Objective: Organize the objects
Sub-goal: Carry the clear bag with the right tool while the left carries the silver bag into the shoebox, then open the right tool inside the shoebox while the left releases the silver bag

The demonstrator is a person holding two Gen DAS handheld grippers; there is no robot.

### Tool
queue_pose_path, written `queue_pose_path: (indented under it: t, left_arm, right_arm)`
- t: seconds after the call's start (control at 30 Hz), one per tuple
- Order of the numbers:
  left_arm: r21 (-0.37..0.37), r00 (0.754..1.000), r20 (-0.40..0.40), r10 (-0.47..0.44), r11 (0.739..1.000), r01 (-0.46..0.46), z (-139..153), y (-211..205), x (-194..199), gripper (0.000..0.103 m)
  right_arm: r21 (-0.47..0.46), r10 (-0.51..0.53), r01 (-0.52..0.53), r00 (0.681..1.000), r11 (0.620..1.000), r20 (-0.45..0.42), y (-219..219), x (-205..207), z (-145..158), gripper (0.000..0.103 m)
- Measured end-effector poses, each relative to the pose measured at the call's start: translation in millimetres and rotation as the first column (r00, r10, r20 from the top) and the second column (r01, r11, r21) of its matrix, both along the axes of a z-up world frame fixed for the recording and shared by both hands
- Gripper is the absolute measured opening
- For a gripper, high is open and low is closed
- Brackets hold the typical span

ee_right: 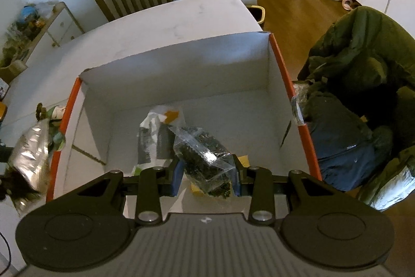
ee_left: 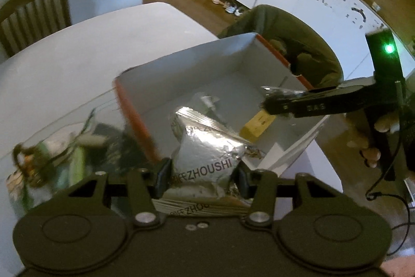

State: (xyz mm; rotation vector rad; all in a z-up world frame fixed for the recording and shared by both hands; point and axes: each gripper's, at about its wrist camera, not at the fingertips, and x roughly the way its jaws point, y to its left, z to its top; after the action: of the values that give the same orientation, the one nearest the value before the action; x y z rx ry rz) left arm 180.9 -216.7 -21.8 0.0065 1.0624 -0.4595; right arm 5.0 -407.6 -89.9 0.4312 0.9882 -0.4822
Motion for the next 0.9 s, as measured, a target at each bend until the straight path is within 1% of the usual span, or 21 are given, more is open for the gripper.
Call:
queue_pose_path:
  t: [0.13, 0.23, 0.3, 0.4, 0.5, 0.67, 0.77, 0.9]
  left_arm:
    - [0.028, 1.0, -0.01, -0.016, 0.999, 0.017, -11, -28, 18, 0.049]
    - [0.089, 0.999, 0.008, -0.048, 0.995, 0.047, -20, -49, 26, 0.049]
    - [0.092, 0.998, -0.009, -0.062, 0.994, 0.062, -25, -57, 31, 0.049]
    - [0.123, 0.996, -0.011, -0.093, 0.988, 0.094, -34, -71, 34, 0.049]
    - [0.132, 0.994, -0.033, -0.106, 0.985, 0.109, -44, -78, 37, 0.049]
    - [0.171, 0.993, -0.06, -0.105, 0.979, 0.114, -63, -81, 42, 0.049]
    - [0.181, 0.992, -0.072, -0.1, 0.977, 0.112, -70, -83, 46, 0.049]
    - [0.172, 0.991, -0.091, -0.101, 0.978, 0.116, -73, -85, 50, 0.05]
  right_arm:
    - [-0.006, -0.003, 0.003, 1.0, 1.0, -0.012, -4, 4, -2, 0.036]
    - [-0.012, -0.005, 0.005, 1.0, 1.0, -0.021, -6, 9, -5, 0.036]
    - [-0.009, -0.005, 0.005, 1.0, 1.0, -0.028, -6, 13, -9, 0.036]
    - [-0.014, 0.001, -0.002, 0.999, 1.0, -0.047, -6, 17, -14, 0.036]
    - [-0.012, 0.013, -0.014, 0.998, 1.0, -0.067, -5, 22, -20, 0.036]
    - [0.003, 0.007, -0.006, 0.995, 1.0, -0.096, -6, 25, -29, 0.036]
    - [0.0, 0.01, -0.01, 0.994, 1.0, -0.113, -4, 28, -35, 0.036]
    - [0.003, 0.011, -0.011, 0.992, 1.0, -0.127, -2, 29, -40, 0.037]
